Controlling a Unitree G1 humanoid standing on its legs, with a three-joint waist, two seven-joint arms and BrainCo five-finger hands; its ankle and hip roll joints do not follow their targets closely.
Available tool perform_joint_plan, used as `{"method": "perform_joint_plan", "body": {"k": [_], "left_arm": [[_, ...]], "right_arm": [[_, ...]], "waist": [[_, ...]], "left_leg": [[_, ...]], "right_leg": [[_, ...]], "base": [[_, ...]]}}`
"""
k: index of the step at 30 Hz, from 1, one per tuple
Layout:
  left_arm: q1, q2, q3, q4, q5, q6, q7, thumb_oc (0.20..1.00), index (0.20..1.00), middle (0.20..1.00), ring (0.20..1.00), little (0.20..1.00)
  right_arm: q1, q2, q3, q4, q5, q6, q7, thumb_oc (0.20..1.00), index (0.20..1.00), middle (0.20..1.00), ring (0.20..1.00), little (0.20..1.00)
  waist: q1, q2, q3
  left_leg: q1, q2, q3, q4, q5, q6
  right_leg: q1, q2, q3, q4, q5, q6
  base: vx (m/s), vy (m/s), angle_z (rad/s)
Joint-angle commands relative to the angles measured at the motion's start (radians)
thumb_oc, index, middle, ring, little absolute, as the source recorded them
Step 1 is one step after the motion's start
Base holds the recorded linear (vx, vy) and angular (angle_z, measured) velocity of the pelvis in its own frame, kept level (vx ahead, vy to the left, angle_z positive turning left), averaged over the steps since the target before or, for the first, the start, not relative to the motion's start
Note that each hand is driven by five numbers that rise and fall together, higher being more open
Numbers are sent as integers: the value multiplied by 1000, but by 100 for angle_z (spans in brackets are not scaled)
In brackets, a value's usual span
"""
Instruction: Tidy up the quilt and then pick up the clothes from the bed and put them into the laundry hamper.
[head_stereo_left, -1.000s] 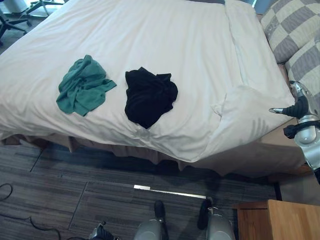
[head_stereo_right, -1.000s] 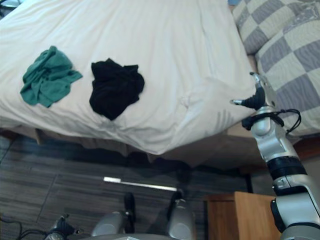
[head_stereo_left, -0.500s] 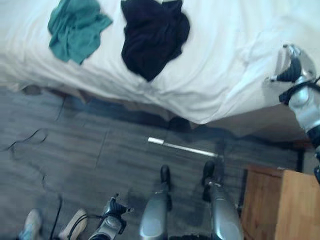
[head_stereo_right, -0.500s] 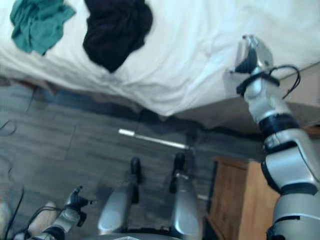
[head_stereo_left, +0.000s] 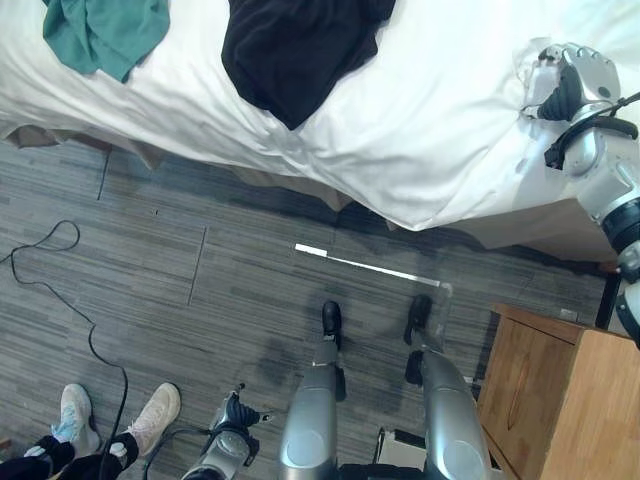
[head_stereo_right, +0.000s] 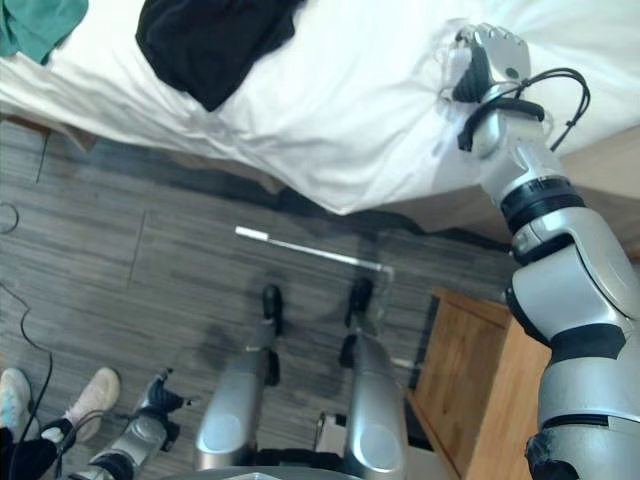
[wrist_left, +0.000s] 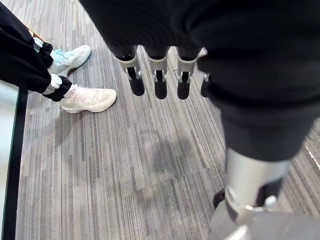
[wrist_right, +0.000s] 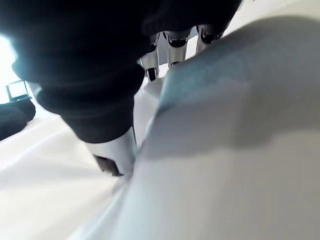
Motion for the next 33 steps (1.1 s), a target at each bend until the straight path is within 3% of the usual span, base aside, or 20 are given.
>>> {"method": "perform_joint_plan", "body": {"k": [1,8,11,14,15,22,28,31,32,33], "left_arm": [[25,34,-22,8,-53,-4,21,1000,1000,1000,1000,1000],[52,23,23,34,-37,12,13,1000,1000,1000,1000,1000],[87,10,63,56,20,38,-2,1000,1000,1000,1000,1000],[98,4,81,69,34,49,-7,1000,1000,1000,1000,1000],[98,2,92,77,39,54,-9,1000,1000,1000,1000,1000],[150,-32,139,81,75,86,-41,1000,1000,1000,1000,1000],[172,-43,141,60,79,95,-49,1000,1000,1000,1000,1000],[179,-47,143,53,77,96,-44,1000,1000,1000,1000,1000],[178,-48,142,53,78,94,-41,1000,1000,1000,1000,1000],[178,-47,141,56,81,92,-35,1000,1000,1000,1000,1000]], "right_arm": [[-47,4,46,52,11,-3,45,200,200,200,200,200],[194,-48,-116,4,77,-4,63,200,200,200,200,200],[539,-53,-365,-129,144,-15,45,200,200,200,200,200],[692,-13,-491,-168,179,-18,19,228,228,228,228,228],[772,13,-571,-174,220,-19,4,1000,1000,1000,1000,1000],[1114,204,-898,-151,422,-43,-71,1000,1000,1000,1000,1000],[1204,231,-973,-171,455,-36,-106,1000,1000,1000,1000,1000],[1216,208,-993,-277,387,-35,-157,1000,1000,1000,1000,1000],[1212,203,-994,-306,369,-40,-172,200,200,200,200,200],[1196,185,-995,-348,346,-50,-190,200,200,200,200,200]], "waist": [[26,-40,-14],[6,-66,-44],[-31,-90,-113],[-42,-94,-141],[-51,-98,-160],[-105,-89,-295],[-126,-93,-332],[-127,-97,-331],[-126,-98,-328],[-124,-99,-322]], "left_leg": [[49,101,-91,67,-115,-94],[130,100,-84,53,-128,-98],[205,105,-65,38,-150,-104],[245,109,-53,33,-164,-104],[260,108,-45,30,-168,-102],[377,121,6,-1,-202,-93],[417,126,27,-19,-211,-92],[421,126,26,-16,-217,-89],[421,126,26,-14,-219,-89],[418,125,24,-11,-220,-88]], "right_leg": [[-29,-77,43,19,-33,134],[82,-72,34,-35,-31,135],[179,-71,28,-98,-18,142],[220,-64,31,-122,-15,146],[236,-63,34,-138,-8,148],[334,-48,57,-191,-11,156],[358,-45,65,-195,-15,159],[358,-45,68,-190,-16,160],[357,-44,69,-189,-16,160],[353,-44,71,-186,-16,160]], "base": [[-5,-9,5],[10,-9,11],[61,15,0],[54,38,-9],[76,51,-28],[93,58,-24],[43,41,-18],[-3,4,-1],[0,0,0],[-36,-9,-3]]}}
